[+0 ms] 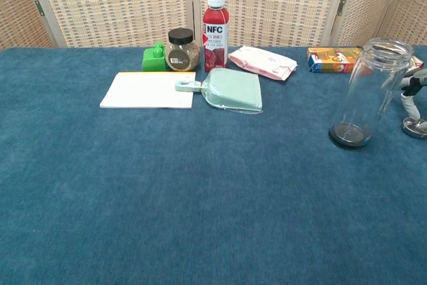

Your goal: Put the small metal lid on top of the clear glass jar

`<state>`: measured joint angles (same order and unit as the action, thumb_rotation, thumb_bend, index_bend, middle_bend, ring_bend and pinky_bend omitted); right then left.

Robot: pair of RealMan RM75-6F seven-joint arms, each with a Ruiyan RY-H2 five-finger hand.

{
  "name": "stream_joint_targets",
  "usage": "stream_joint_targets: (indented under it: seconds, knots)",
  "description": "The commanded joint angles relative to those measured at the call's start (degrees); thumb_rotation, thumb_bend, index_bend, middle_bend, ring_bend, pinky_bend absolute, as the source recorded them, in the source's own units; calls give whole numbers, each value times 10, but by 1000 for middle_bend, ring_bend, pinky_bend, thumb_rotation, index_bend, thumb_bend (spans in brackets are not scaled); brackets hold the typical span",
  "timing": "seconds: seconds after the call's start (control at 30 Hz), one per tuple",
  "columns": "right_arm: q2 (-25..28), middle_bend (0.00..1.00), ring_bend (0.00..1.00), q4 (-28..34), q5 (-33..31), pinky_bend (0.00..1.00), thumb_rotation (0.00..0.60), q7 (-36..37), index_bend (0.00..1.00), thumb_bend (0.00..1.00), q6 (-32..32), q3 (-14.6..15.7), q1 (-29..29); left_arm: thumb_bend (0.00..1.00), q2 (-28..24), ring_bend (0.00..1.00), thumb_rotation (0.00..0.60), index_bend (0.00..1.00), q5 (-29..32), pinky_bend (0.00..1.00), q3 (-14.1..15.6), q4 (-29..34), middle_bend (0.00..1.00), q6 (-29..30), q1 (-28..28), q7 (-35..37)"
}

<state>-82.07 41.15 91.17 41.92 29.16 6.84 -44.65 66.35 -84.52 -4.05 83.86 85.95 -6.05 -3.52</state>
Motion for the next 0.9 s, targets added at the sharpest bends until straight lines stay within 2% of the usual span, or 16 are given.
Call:
stream_joint_targets:
  seconds: [0.03,0.9]
  knots:
    - [-1,0,0,-3,0,0,600,0,618,272,-1,2,0,541,1,0,600,0,-4,0,1,-3,12,3,0,4]
    - [-44,0,0,-75,13,0,600,43,651,290,-24,25,-19,542,8,0,600,0,-16,0,-2,-27,18,12,-5,27]
